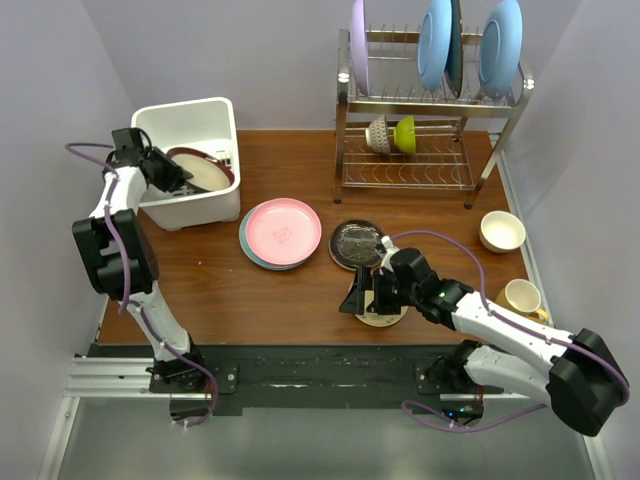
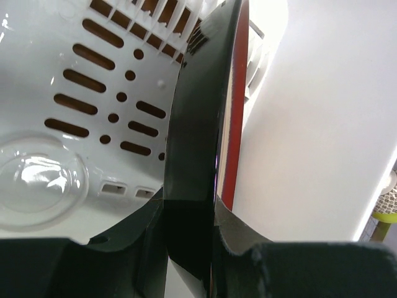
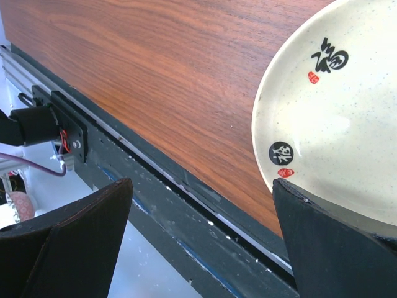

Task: Place the plates into the plastic bin on the countertop
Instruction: Place the plate in the plastic bin.

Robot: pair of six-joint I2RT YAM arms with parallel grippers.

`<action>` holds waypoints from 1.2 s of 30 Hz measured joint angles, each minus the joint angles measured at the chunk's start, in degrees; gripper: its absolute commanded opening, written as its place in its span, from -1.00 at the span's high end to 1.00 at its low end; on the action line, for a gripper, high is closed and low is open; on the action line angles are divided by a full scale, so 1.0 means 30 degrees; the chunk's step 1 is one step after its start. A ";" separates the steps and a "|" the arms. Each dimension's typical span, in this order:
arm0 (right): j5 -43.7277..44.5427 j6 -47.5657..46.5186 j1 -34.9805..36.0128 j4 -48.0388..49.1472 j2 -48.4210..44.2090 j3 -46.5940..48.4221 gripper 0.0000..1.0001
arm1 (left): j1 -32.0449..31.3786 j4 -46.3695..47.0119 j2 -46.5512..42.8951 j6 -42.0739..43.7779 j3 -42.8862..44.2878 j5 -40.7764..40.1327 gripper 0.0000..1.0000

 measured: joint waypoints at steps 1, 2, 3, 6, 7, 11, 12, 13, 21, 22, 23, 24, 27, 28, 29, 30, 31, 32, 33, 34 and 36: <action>-0.0022 0.0000 0.0000 0.0029 0.0080 0.0000 -0.97 | 0.0000 -0.0044 0.0255 0.0146 0.0233 0.0015 0.94; -0.0029 -0.0007 0.0000 0.0044 0.0153 0.0000 -0.97 | 0.0000 -0.0058 0.0488 0.0240 0.0415 0.0015 0.88; -0.0044 -0.0007 0.0000 0.0051 0.0233 0.0000 -0.97 | 0.0022 -0.0051 0.0678 0.0255 0.0576 0.0124 0.85; -0.0219 -0.0051 0.0000 0.0066 0.0408 0.0000 -0.97 | 0.0066 -0.0029 0.0911 0.0350 0.0845 0.0335 0.57; -0.0277 -0.0066 0.0000 0.0066 0.0466 0.0000 -0.97 | 0.0066 -0.0044 0.0933 0.0372 0.0874 0.0364 0.51; -0.0321 -0.0087 0.0000 0.0131 0.0641 0.0000 -0.97 | 0.0124 -0.0095 0.1049 0.0495 0.0984 0.0627 0.17; -0.0321 -0.0087 0.0000 0.0146 0.0648 0.0000 -0.97 | 0.0160 -0.0087 0.1093 0.0525 0.1027 0.0678 0.12; -0.0328 -0.0102 0.0000 0.0168 0.0648 0.0000 -0.98 | 0.0197 -0.0087 0.1151 0.0605 0.1122 0.0780 0.08; -0.0379 -0.0131 0.0000 0.0357 0.0692 0.0000 -0.98 | 0.0313 -0.0138 0.1253 0.0962 0.1530 0.1086 -0.38; -0.0386 -0.0124 0.0000 0.0452 0.0736 0.0000 -0.97 | 0.0321 -0.0189 0.1253 0.1049 0.1581 0.1093 -0.43; -0.0393 -0.0124 0.0000 0.0517 0.0750 0.0000 -0.97 | 0.0328 -0.0277 0.1253 0.1166 0.1647 0.1100 -0.48; -0.0415 -0.0131 0.0000 0.0605 0.0772 0.0000 -0.98 | 0.0335 -0.0401 0.1253 0.1239 0.1741 0.1086 -0.50; -0.0532 -0.0131 0.0000 0.0743 0.0962 0.0000 -0.97 | 0.0386 -0.0947 0.1290 0.1494 0.2157 0.0984 -0.59; -0.0561 -0.0131 0.0000 0.0750 0.1005 0.0007 -0.98 | 0.0401 -0.1049 0.1304 0.1588 0.2259 0.0933 -0.60; -0.0656 -0.0131 0.0000 0.0750 0.1035 0.0000 -0.98 | 0.0408 -0.1231 0.1341 0.1719 0.2426 0.0831 -0.69; -0.0685 -0.0131 0.0000 0.0758 0.1035 0.0007 -0.97 | 0.0408 -0.1333 0.1362 0.1814 0.2506 0.0750 -0.70; -0.0736 -0.0131 0.0000 0.0780 0.1035 0.0000 -0.98 | 0.0415 -0.1443 0.1377 0.1887 0.2572 0.0641 -0.73; -0.0794 -0.0131 0.0000 0.0787 0.1035 0.0007 -0.97 | 0.0408 -0.1574 0.1392 0.2018 0.2623 0.0546 -0.76; -0.0816 -0.0131 0.0000 0.0787 0.1035 0.0000 -0.97 | 0.0408 -0.1690 0.1399 0.2186 0.2659 0.0503 -0.78; -0.0823 -0.0131 0.0000 0.0801 0.1035 0.0007 -0.98 | 0.0401 -0.1829 0.1413 0.2295 0.2739 0.0444 -0.84; -0.0838 -0.0124 0.0000 0.0867 0.1035 0.0007 -0.97 | 0.0401 -0.2040 0.1443 0.2550 0.2863 0.0342 -0.90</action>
